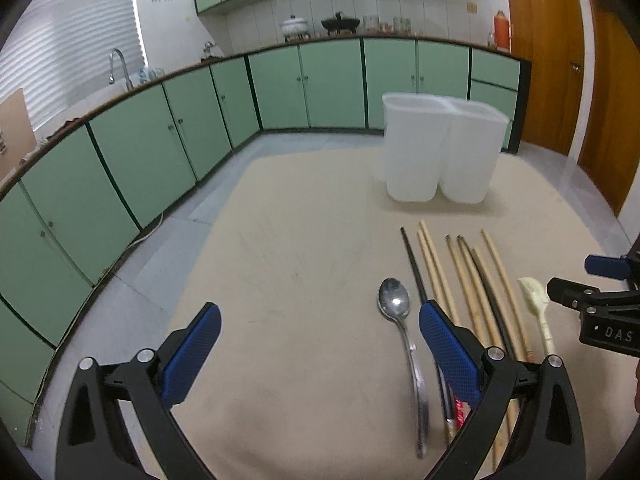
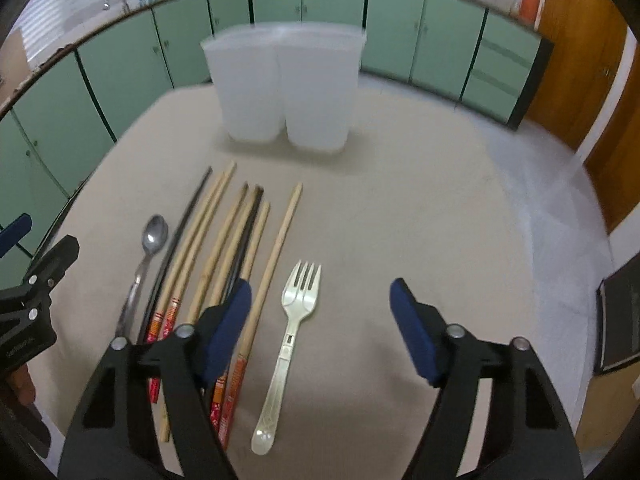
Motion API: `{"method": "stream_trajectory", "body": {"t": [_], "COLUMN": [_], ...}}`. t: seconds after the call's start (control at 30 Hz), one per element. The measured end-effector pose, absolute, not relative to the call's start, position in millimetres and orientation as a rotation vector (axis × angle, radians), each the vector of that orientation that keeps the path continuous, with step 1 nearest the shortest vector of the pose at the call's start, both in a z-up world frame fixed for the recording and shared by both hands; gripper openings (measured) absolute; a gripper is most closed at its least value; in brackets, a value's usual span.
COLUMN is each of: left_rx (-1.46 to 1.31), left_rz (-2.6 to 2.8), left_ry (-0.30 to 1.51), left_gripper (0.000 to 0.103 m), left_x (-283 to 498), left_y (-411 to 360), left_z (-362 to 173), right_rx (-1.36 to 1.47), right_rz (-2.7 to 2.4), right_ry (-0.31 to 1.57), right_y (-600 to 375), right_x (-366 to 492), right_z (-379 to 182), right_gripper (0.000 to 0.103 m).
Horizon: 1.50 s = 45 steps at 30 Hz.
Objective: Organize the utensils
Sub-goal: 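Grasp the white plastic fork with the right tool while the left tool grasps the steel spoon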
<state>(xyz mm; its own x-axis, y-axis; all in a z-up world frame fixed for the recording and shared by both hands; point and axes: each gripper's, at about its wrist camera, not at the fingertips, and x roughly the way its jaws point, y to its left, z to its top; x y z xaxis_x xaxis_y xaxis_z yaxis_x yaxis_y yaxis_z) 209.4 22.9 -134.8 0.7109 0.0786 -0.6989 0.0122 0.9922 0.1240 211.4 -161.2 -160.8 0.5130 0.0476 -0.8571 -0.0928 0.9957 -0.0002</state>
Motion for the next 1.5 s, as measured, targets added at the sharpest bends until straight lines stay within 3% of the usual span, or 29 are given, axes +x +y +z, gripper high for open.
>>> {"method": "stream_trajectory", "body": {"t": [0.13, 0.37, 0.43, 0.67, 1.1, 1.5], "left_rx": [0.143, 0.133, 0.131, 0.117, 0.1, 0.015], "left_rz": [0.037, 0.023, 0.016, 0.003, -0.009, -0.055], "left_ry": [0.821, 0.852, 0.858, 0.883, 0.974, 1.001], "left_gripper": [0.097, 0.097, 0.097, 0.097, 0.096, 0.069], "left_x": [222, 235, 239, 253, 279, 282], "left_y": [24, 23, 22, 15, 5, 11], "left_z": [-146, -155, -157, -164, -187, -190], "right_rx": [-0.004, 0.032, 0.024, 0.004, 0.035, 0.028], "right_rz": [0.08, 0.094, 0.096, 0.09, 0.11, 0.114], "right_ry": [1.111, 1.157, 1.17, 1.179, 1.166, 1.152], "right_y": [-167, -163, -161, -156, -169, -165], "right_x": [226, 237, 239, 250, 256, 250], "right_z": [-176, -182, -183, -187, -184, -186], "right_gripper": [0.058, 0.053, 0.043, 0.021, 0.022, 0.022]}}
